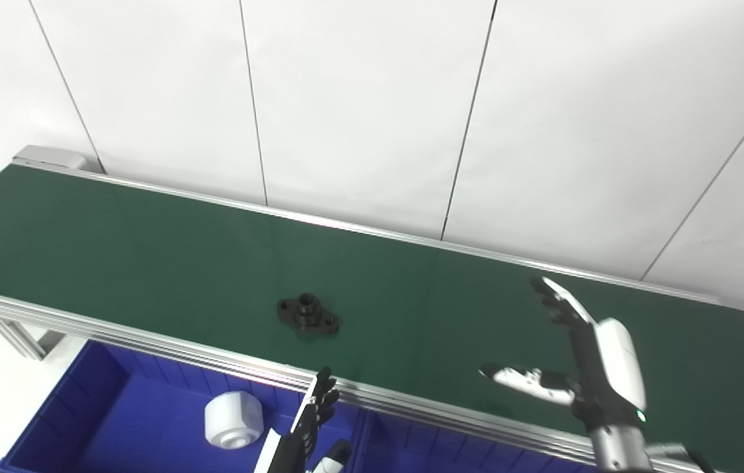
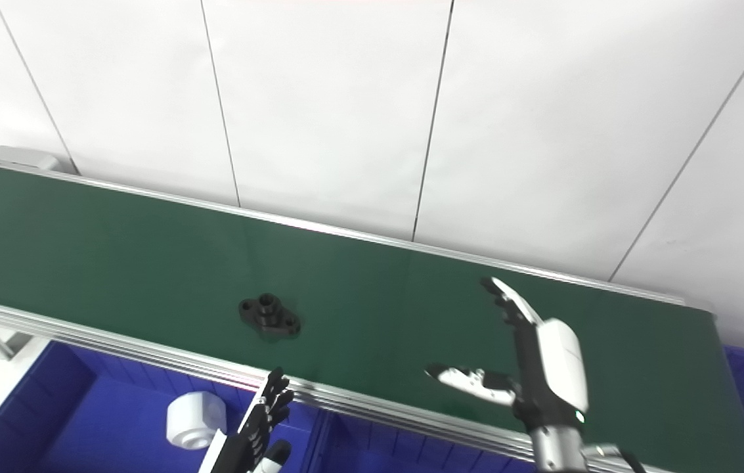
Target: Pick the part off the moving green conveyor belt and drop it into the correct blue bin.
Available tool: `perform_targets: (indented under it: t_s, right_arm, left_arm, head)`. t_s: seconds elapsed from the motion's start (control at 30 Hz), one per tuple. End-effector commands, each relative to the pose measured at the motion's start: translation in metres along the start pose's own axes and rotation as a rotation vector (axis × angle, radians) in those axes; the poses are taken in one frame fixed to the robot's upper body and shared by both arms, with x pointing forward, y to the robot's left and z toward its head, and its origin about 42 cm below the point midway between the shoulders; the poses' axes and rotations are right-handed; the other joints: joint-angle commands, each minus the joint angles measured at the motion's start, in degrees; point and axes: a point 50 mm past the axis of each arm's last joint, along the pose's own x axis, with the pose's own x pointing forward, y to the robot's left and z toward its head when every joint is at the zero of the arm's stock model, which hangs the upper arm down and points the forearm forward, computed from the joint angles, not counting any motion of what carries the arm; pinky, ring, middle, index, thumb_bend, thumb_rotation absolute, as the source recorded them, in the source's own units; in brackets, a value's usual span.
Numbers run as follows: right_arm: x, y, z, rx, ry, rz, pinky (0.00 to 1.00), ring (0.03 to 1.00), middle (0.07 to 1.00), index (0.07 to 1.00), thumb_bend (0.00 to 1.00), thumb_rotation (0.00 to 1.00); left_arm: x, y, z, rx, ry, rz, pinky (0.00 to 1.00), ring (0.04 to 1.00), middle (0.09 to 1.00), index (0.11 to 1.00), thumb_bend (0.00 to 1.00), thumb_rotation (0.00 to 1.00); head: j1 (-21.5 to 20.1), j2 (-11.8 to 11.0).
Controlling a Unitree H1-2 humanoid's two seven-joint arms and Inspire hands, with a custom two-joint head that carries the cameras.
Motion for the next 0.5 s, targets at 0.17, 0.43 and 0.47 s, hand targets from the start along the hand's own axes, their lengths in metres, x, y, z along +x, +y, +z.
perform_targets:
  t_s: [0.17,0.43,0.47]
  right_arm:
    - [0.034,0.007,0.021,-0.084,-0.045,-0.017,0.73,0.789,0.804,0.812,0.99,0.36]
    - [0.057,0.034,0.048,-0.180,-0.045,0.048,0.79,0.802,0.821,0.823,0.98,0.40]
    - [0.060,0.038,0.050,-0.204,-0.047,0.053,0.78,0.795,0.815,0.820,0.98,0.39]
  left_arm:
    - [0.005,-0.005,0.013,-0.025,-0.072,-0.006,0.95,0.947,0.991,1.000,0.67,0.84]
    - [0.003,-0.007,0.016,-0.039,-0.080,-0.005,0.93,0.937,0.986,1.000,0.69,0.85]
    - [0.003,-0.007,0.016,-0.042,-0.081,-0.004,0.93,0.937,0.985,1.000,0.70,0.85]
  head:
    - [-0.9,0.5]
    - [-2.0,1.5]
    - [-2.0,1.5]
